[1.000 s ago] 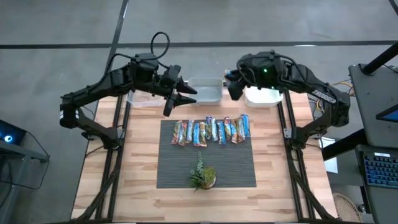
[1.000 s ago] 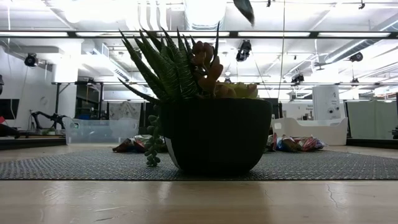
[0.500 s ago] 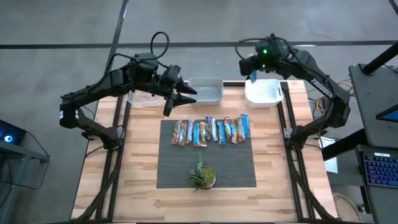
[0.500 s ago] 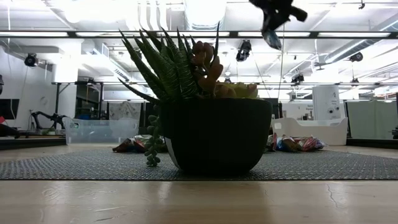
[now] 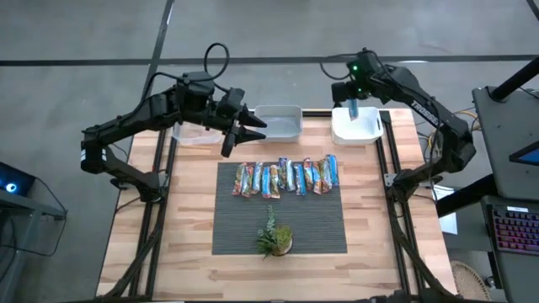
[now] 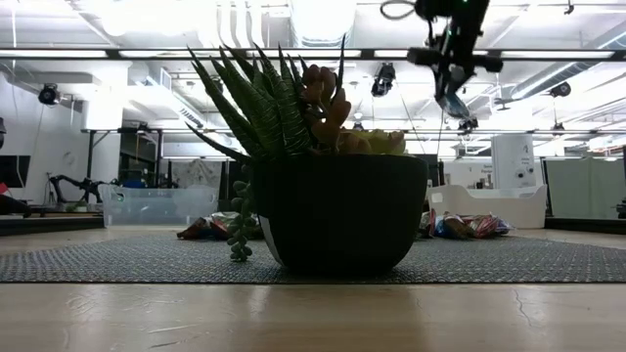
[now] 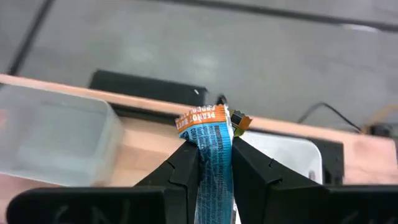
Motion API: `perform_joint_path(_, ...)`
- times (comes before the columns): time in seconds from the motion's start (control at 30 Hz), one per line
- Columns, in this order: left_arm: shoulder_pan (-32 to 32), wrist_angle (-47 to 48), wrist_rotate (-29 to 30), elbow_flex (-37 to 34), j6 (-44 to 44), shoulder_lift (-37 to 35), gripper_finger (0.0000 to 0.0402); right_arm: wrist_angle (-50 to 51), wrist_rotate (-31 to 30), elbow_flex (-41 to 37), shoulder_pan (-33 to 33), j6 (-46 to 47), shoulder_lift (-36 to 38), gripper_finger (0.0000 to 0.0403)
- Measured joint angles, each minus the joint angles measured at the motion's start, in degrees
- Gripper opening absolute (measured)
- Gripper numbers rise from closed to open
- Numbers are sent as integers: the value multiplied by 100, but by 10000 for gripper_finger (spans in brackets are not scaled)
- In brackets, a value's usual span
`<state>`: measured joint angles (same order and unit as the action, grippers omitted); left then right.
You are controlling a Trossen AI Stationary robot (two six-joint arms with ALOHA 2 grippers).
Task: Pick and place Granola Bars by type
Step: Put the yellow granola bar into the white bin
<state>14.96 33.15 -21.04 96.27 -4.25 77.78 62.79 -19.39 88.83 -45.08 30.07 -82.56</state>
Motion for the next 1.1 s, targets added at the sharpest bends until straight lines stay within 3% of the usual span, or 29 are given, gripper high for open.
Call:
perform_joint_path(0.63,2,0,-2,0,-223,0,152,-876,753,-1629,-504,316,0,68)
perform_joint_path(1.1,-2,-2,-2,2,-330,0,152,-1684,1057,-1970,-974,387,-31,68)
